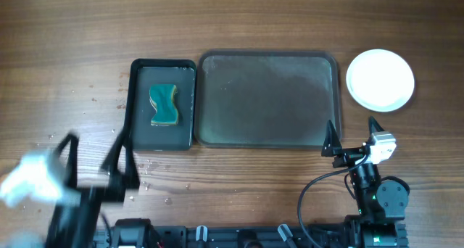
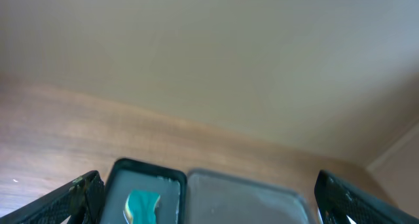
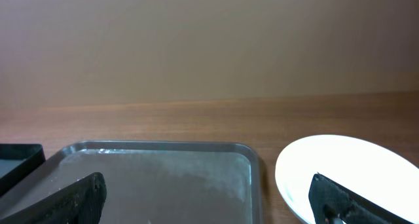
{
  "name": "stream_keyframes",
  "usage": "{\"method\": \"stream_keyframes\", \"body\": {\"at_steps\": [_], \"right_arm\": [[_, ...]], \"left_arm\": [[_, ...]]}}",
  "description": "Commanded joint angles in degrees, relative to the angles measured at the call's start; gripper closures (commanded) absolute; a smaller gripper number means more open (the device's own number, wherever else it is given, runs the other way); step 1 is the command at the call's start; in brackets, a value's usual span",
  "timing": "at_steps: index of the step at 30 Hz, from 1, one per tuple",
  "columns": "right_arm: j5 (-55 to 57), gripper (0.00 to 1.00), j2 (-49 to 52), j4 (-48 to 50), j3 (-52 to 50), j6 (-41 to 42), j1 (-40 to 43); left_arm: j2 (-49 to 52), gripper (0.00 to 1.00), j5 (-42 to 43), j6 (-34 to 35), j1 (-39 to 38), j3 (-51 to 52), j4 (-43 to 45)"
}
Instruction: Clean dirty plates on tray and stack at the side
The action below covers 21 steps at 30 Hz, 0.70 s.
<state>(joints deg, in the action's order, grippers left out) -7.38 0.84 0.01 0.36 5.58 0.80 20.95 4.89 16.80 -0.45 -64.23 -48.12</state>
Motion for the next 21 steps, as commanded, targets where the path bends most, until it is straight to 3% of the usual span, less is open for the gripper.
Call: {"method": "stream_keyframes", "body": {"at_steps": [1, 9, 13, 16, 21], "right_arm": [[1.01, 0.0, -0.57, 0.35, -0.07, 0.94, -0.39], [1.01, 0.0, -0.57, 0.35, -0.07, 0.98, -0.39], [1.01, 0.0, -0.57, 0.33, -0.07, 0.98, -0.39], [1.01, 0.0, -0.57, 0.35, -0.07, 0.96, -0.39], [0.98, 0.0, -0.57, 0.35, -0.07, 0.96, -0.39]], "left_arm": [[-9.42, 0.0, -2.89, -0.28, 0.35, -0.02, -3.06], [-20.09, 0.0, -3.26, 0.2, 0.31, 10.23, -3.06], [-20.61, 0.0, -3.26, 0.2, 0.17, 15.3, -0.24], [-20.7, 0.0, -3.21, 0.46, 0.17, 18.67, 4.72], [-20.7, 0.0, -2.82, 0.61, 0.13, 28.52, 23.37]]}}
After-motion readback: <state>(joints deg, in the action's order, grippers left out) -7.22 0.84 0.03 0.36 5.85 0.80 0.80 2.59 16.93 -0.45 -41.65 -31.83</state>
